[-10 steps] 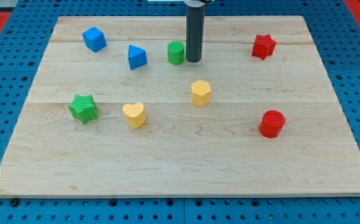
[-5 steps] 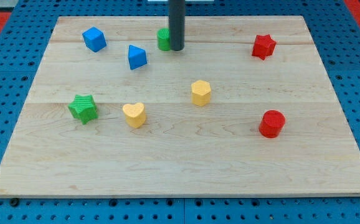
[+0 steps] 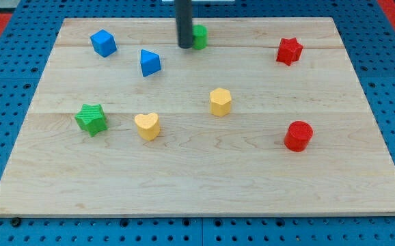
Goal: Place the green circle diagonally to the top right side of the blue triangle
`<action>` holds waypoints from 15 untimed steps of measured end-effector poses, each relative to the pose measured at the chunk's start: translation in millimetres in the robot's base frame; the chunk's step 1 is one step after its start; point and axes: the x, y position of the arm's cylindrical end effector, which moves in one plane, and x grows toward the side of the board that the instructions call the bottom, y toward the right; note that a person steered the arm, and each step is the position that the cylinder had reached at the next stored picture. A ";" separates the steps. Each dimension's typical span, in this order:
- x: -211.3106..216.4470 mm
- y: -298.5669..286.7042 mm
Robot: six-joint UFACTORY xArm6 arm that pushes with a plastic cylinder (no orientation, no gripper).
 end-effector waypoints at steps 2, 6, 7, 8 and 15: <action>0.0 15.3; -50.2 140.9; -77.6 118.8; -45.4 89.5; -48.6 -13.7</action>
